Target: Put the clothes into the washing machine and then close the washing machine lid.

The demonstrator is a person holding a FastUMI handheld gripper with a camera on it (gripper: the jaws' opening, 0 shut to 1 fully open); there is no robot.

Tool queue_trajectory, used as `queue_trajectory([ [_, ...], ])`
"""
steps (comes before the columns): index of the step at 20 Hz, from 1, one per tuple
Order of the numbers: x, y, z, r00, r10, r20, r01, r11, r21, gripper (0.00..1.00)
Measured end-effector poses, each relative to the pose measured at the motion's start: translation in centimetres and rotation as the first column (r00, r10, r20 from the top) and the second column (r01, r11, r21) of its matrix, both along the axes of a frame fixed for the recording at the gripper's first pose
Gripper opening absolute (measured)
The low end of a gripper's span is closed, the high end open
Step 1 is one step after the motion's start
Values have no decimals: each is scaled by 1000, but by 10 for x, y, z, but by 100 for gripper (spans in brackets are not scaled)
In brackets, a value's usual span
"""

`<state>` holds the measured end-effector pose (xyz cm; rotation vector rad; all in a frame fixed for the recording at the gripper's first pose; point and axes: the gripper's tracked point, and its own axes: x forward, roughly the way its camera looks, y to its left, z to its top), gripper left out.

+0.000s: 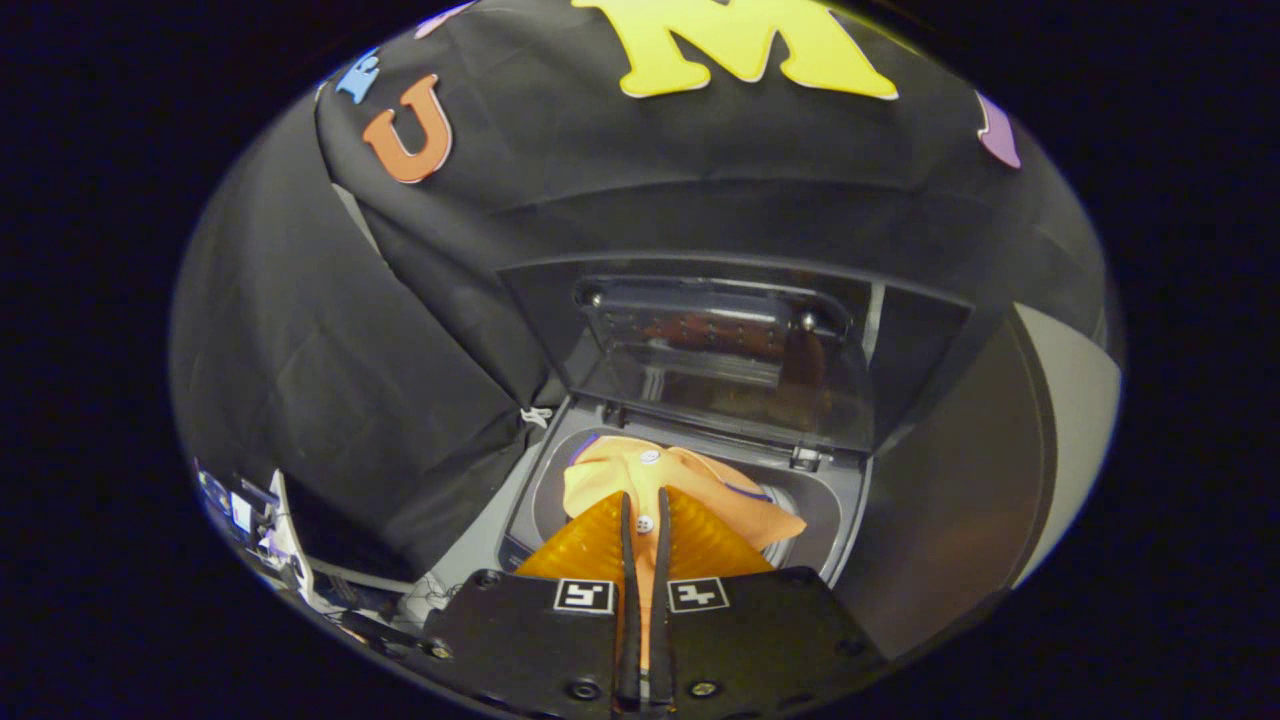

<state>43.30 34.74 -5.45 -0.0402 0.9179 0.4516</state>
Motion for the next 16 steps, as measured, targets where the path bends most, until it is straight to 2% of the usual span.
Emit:
queue_trajectory([
  [8,9,-7,-56,992,-117,-52,117,993,-1,7],
  [16,22,-8,-102,978,-185,-100,184,983,-17,7],
])
